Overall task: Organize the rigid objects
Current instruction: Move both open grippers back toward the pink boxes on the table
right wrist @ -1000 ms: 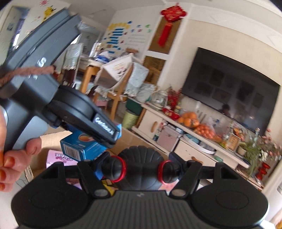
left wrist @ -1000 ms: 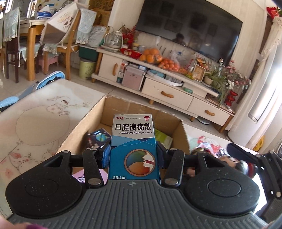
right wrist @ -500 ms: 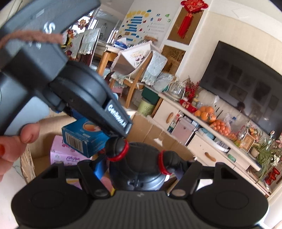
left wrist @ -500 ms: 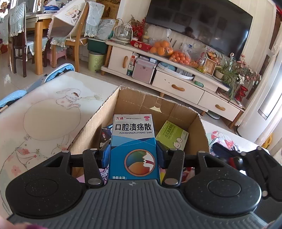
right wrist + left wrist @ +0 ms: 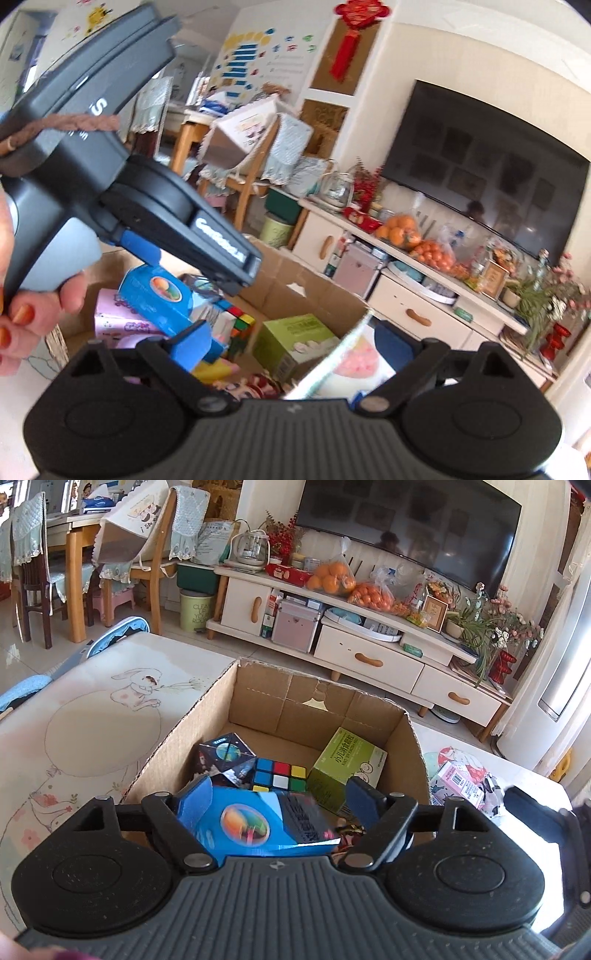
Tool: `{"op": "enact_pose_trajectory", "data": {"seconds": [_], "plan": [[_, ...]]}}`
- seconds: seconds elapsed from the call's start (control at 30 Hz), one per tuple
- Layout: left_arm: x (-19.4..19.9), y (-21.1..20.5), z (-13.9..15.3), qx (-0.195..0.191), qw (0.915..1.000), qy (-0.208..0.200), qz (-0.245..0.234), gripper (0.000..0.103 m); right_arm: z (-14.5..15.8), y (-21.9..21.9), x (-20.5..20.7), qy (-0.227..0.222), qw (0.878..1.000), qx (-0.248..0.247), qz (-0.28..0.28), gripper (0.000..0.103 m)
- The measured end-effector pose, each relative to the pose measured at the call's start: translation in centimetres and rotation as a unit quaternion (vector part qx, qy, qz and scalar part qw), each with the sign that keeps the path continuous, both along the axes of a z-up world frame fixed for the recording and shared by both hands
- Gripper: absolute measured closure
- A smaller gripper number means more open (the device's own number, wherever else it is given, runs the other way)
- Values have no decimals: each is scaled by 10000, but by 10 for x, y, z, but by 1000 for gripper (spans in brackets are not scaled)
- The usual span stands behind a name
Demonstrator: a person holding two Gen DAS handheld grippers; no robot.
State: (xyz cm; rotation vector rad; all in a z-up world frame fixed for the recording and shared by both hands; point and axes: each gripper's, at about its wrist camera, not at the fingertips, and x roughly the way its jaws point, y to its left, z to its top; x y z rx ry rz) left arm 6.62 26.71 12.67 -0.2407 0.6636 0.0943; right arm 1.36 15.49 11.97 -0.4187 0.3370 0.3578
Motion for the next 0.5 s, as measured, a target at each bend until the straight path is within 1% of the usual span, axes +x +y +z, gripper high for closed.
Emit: {"op": "enact_pose_trajectory", "data": {"seconds": [0.1,0.37,0.5], "plan": [[-1,-3,1,89,10000,-24,-34,2,0,-10,-6,-38,9997,88,-217,8],[-1,-5,0,171,9997,-24,-191,0,-8,-37,-21,10,9970,358,-691,5],[0,-7,0,233,9992,-41,-310,0,-11,-48,-19,68,9951,483,-858,5]]}}
